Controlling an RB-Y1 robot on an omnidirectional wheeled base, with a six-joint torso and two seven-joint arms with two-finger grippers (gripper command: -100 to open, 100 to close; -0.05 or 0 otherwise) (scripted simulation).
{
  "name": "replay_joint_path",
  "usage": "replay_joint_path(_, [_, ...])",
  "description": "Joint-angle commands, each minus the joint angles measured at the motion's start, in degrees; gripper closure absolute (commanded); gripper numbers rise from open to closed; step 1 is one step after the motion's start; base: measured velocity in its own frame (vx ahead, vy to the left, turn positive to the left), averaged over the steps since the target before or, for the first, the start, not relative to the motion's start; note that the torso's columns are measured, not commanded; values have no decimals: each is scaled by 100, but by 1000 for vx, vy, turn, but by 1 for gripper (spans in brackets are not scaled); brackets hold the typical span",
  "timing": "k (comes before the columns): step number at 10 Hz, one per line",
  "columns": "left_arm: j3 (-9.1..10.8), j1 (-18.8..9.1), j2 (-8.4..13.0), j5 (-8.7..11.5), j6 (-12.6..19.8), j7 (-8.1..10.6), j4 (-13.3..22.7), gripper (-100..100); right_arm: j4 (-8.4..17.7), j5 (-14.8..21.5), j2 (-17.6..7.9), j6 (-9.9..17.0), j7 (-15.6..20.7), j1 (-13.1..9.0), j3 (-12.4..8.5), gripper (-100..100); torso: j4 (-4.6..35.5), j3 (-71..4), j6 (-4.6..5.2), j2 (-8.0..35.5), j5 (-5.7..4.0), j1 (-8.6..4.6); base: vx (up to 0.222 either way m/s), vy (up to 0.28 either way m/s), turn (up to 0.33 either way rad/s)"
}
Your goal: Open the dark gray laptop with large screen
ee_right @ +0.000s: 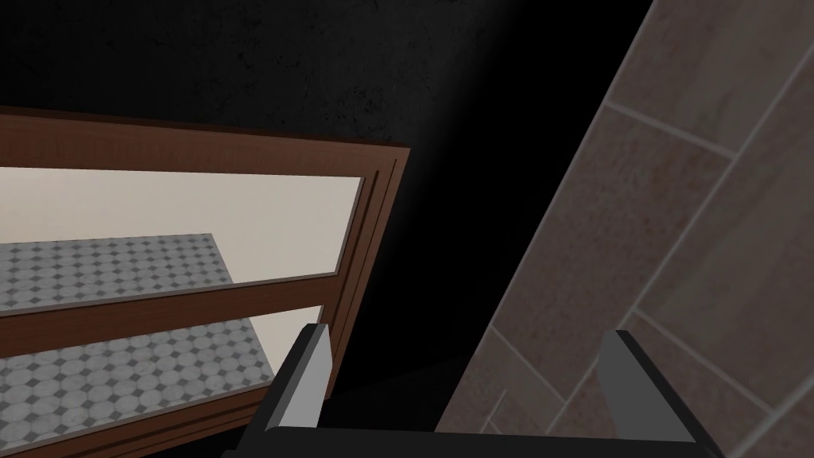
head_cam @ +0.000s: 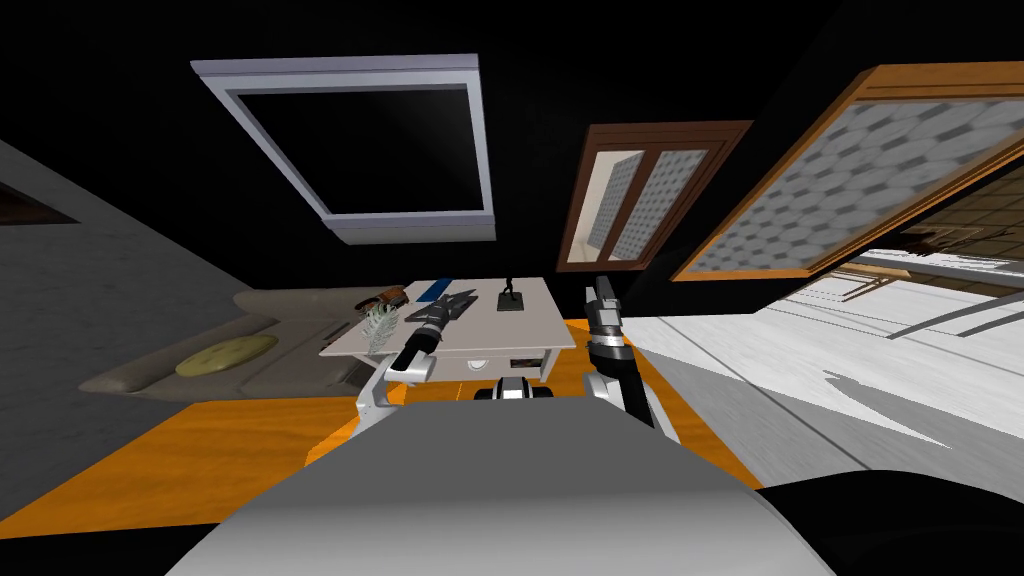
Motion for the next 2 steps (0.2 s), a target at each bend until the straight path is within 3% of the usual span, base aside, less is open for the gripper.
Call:
replay_joint_path(1, [0, 0, 0, 0, 1, 0, 1, 0, 0, 0, 0, 0, 0, 0, 0, 0, -3, -1, 0, -2, 2, 1, 0, 0, 0])
replay_joint_path(2, [8, -7, 2, -1, -4, -1, -5, 0, 0, 0, 0, 0, 0, 0, 0, 0, -11, -3, 1, -6, 7, 2, 0, 0, 0])
